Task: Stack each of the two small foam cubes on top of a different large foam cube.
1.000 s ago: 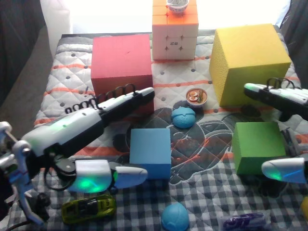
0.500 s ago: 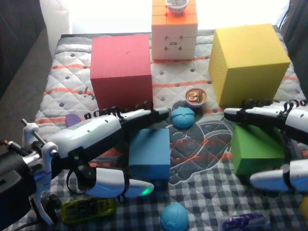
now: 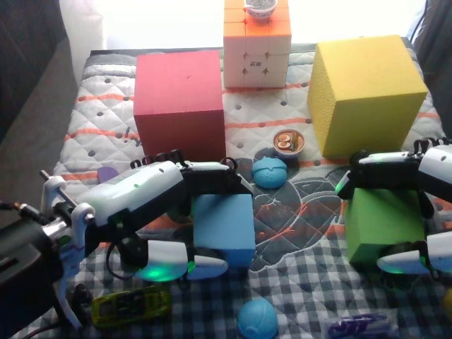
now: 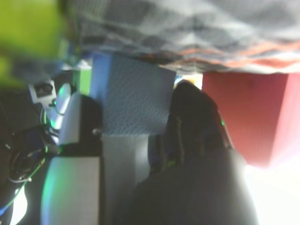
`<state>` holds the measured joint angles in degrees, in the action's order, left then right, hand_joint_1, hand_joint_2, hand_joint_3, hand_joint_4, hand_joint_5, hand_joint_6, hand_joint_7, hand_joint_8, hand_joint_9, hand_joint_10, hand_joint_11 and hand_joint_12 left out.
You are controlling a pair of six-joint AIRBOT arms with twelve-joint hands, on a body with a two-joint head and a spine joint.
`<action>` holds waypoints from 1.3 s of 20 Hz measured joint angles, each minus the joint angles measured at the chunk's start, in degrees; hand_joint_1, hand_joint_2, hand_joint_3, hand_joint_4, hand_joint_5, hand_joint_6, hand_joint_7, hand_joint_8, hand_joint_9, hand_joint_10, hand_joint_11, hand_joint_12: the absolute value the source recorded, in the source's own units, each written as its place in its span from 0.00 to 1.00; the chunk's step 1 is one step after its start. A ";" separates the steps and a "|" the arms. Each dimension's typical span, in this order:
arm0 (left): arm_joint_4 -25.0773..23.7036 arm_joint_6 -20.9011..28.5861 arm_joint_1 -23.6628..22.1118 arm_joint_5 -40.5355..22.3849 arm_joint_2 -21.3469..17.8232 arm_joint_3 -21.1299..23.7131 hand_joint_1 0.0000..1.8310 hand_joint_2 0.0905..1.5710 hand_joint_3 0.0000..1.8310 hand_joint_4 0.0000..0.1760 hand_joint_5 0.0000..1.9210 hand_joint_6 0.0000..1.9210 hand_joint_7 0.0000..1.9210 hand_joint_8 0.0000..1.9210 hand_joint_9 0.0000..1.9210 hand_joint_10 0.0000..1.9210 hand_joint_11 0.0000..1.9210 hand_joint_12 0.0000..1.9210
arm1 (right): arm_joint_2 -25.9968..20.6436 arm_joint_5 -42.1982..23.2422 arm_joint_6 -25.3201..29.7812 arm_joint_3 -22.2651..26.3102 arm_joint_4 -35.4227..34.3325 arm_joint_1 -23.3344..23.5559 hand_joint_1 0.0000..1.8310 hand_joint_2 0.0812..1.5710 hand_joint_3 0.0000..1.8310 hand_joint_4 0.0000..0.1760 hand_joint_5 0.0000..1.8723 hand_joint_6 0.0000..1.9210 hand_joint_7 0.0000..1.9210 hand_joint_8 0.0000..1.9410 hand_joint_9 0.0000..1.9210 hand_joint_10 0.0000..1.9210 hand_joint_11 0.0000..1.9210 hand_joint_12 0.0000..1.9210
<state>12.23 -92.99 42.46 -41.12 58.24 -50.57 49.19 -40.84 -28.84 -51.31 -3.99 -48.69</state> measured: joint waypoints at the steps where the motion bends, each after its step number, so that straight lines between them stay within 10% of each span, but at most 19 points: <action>1: -0.55 -0.07 0.17 -0.13 -0.63 0.59 0.67 0.89 0.01 0.00 0.25 0.92 0.20 0.96 0.23 0.98 0.21 1.00 | -0.61 0.02 -0.02 0.50 0.24 0.00 0.60 0.76 0.15 0.00 0.28 0.83 0.35 0.87 0.34 1.00 0.40 1.00; 4: -2.82 -0.07 -0.02 -2.58 -3.26 2.60 0.66 0.90 0.00 0.00 0.22 0.94 0.18 0.98 0.24 0.98 0.19 1.00 | -3.19 -1.38 -0.04 2.43 2.47 0.00 0.61 0.73 0.20 0.00 0.29 0.80 0.34 0.95 0.41 1.00 0.46 1.00; 8: -7.58 -0.04 -3.04 -4.33 -6.73 4.35 0.69 0.88 0.00 0.00 0.08 0.98 0.24 0.94 0.14 1.00 0.19 1.00 | -6.14 -4.02 -0.04 3.50 3.82 3.06 0.61 0.83 0.02 0.00 0.28 0.81 0.36 0.85 0.35 1.00 0.40 1.00; 10: -8.17 0.02 -4.15 -4.90 -7.82 4.70 0.76 0.85 0.00 0.00 0.11 0.95 0.23 0.93 0.24 0.95 0.08 0.98 | -6.75 -4.24 -0.09 3.50 4.81 4.68 0.61 0.83 0.01 0.00 0.29 0.79 0.37 0.84 0.38 0.99 0.44 1.00; 12: -8.41 -0.22 -5.53 -4.37 -8.44 4.70 0.57 0.88 0.01 0.02 0.24 0.96 0.26 0.87 0.15 0.84 0.00 0.84 | -7.34 -4.07 -0.07 3.50 5.38 6.43 0.62 0.82 0.00 0.00 0.29 0.78 0.38 0.83 0.39 0.97 0.45 1.00; 16: -8.74 -4.50 -9.60 -4.48 -8.83 4.68 0.55 0.88 0.00 0.00 0.26 0.89 0.11 0.82 0.15 0.86 0.19 0.97 | -7.43 -4.07 -0.02 2.21 5.75 10.05 0.64 0.81 0.00 0.00 0.29 0.80 0.41 0.78 0.47 0.97 0.54 1.00; 19: -8.79 -4.72 -12.20 -1.84 -8.81 3.58 0.54 0.91 0.00 0.10 0.24 0.94 0.22 0.93 0.18 0.95 0.24 1.00 | -7.41 -3.32 -0.02 0.87 5.53 13.35 0.70 0.80 0.00 0.00 0.27 0.82 0.37 0.74 0.40 0.88 0.49 1.00; 21: -8.50 -4.76 -14.12 -0.50 -8.83 2.56 0.83 0.80 0.00 0.00 0.13 0.82 0.10 0.79 0.30 0.86 0.26 1.00 | -6.67 -2.82 -0.02 -0.33 5.55 15.26 0.63 0.82 0.01 0.00 0.29 0.82 0.39 0.78 0.45 0.97 0.52 1.00; 26: -6.82 -10.58 -17.94 1.99 -8.85 2.01 0.87 0.72 0.00 0.00 0.06 0.71 0.20 0.72 0.40 0.74 0.36 0.94 | -4.33 1.53 0.00 -2.62 5.90 17.86 0.64 0.81 0.01 0.00 0.30 0.76 0.40 0.83 0.50 1.00 0.57 1.00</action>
<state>5.41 -103.57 24.51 -39.13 49.39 -48.56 44.86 -39.31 -28.84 -53.93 1.91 -30.83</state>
